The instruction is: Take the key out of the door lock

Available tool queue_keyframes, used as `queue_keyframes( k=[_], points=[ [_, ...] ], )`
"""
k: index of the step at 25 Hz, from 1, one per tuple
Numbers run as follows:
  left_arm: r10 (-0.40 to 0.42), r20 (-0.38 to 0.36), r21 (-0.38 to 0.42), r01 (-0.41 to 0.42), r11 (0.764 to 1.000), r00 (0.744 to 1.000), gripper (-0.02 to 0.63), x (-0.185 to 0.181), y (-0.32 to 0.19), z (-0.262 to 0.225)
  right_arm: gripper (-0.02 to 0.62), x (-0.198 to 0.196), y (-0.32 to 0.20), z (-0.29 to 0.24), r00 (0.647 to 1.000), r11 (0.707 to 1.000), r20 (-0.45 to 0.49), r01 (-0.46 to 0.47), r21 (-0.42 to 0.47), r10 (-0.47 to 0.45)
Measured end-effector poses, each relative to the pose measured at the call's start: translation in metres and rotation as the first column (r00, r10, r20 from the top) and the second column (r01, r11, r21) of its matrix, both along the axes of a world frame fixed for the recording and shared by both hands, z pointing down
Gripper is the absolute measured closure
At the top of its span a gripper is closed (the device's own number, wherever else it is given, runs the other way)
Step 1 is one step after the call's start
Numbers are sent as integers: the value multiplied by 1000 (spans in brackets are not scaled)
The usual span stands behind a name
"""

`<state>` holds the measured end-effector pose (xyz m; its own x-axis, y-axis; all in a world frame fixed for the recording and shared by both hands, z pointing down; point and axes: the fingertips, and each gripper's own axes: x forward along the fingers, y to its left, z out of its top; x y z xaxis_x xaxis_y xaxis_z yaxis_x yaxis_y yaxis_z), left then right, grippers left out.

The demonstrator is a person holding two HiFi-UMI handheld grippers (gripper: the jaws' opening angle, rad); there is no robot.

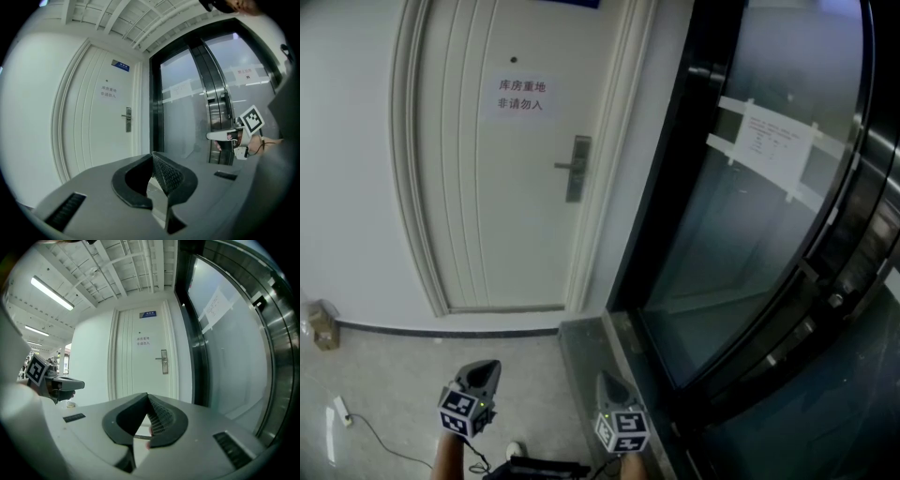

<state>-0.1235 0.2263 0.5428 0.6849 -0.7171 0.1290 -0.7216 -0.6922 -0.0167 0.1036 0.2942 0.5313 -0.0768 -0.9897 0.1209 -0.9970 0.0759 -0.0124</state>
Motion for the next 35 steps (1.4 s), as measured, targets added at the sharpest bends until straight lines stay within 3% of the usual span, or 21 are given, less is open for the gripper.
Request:
queue_keyframes(
  k=[35],
  points=[
    [42,-2,-5,-42,999,999,597,10,-221,-11,589,8,-209,-14,998,999,-29,-48,-11,48]
  ],
)
